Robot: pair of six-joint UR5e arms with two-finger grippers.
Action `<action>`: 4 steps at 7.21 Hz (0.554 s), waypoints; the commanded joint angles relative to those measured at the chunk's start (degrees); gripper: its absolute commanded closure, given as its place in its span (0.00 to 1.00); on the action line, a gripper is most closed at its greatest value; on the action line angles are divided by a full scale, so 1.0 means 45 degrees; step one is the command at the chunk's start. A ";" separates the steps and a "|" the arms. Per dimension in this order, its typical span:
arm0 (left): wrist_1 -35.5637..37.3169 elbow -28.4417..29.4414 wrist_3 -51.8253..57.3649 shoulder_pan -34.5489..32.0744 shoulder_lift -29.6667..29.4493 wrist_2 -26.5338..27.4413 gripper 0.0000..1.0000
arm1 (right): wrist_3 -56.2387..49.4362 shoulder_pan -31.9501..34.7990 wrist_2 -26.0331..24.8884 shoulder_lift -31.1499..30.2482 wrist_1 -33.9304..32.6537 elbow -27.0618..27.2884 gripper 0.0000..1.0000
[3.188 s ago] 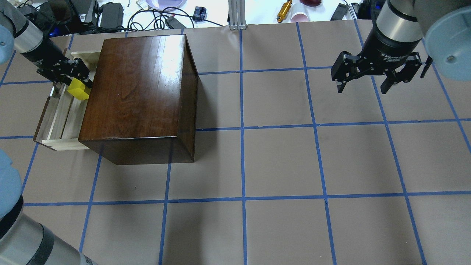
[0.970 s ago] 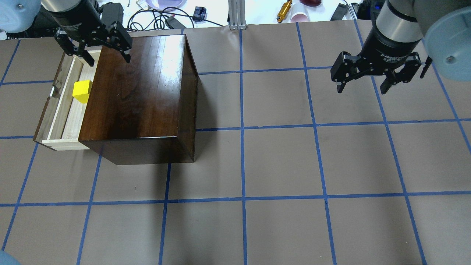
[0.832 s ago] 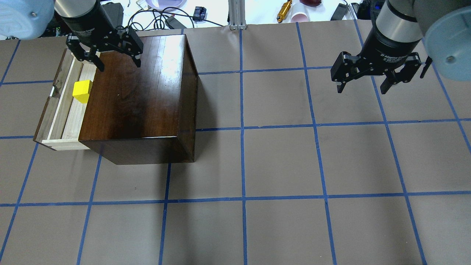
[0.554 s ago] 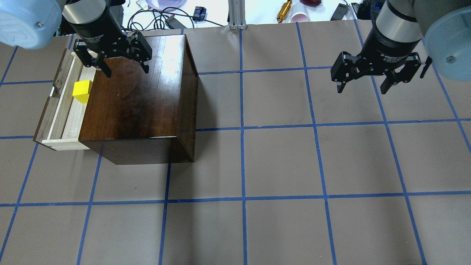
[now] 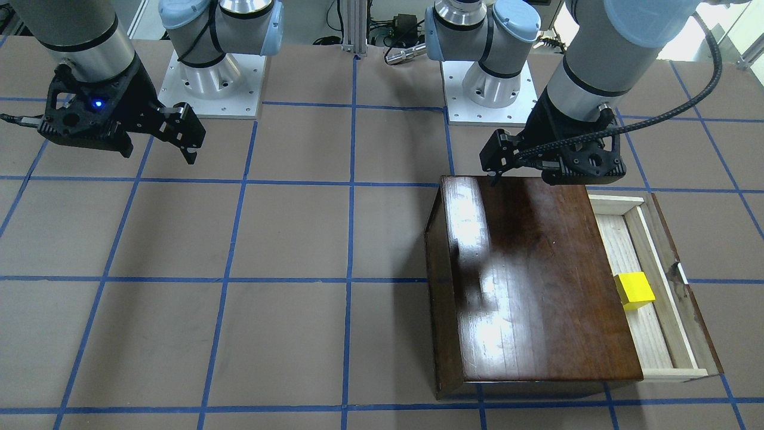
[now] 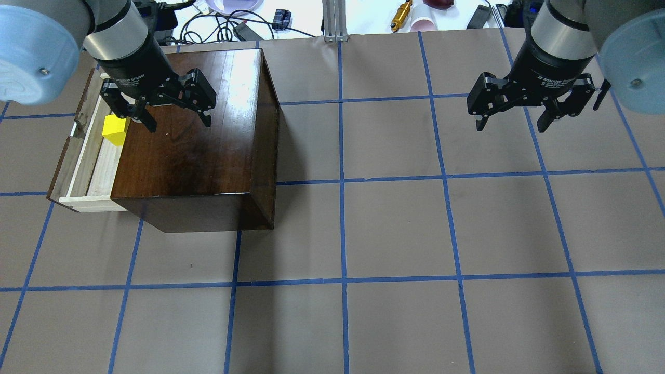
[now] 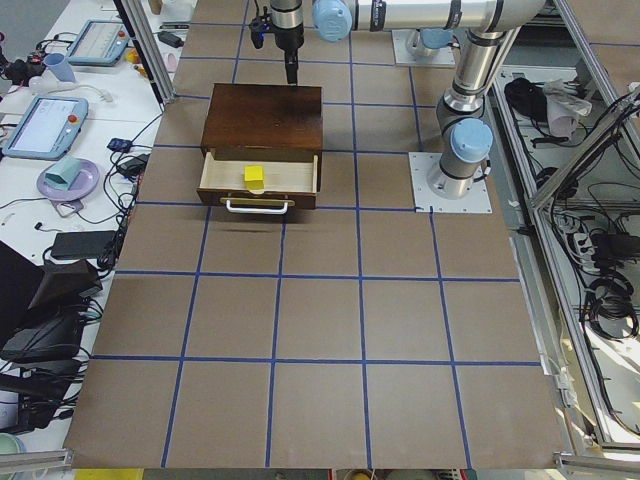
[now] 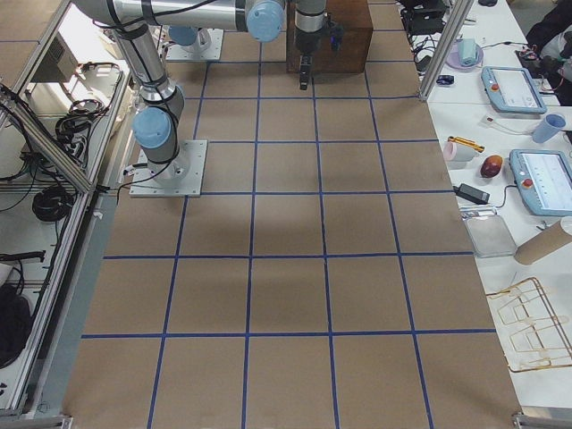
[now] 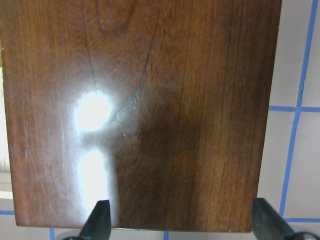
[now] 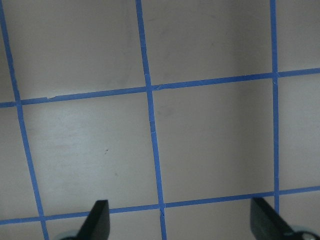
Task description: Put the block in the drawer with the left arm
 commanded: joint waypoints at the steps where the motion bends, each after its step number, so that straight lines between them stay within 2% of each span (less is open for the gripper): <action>1: -0.0021 -0.0213 0.0012 0.0000 0.0083 0.0057 0.00 | 0.0000 0.0000 0.0000 0.0000 0.0000 -0.0001 0.00; 4: -0.0001 -0.0293 -0.0007 0.0000 0.0122 -0.0001 0.00 | 0.0000 0.0000 0.0000 0.0000 0.0000 -0.0001 0.00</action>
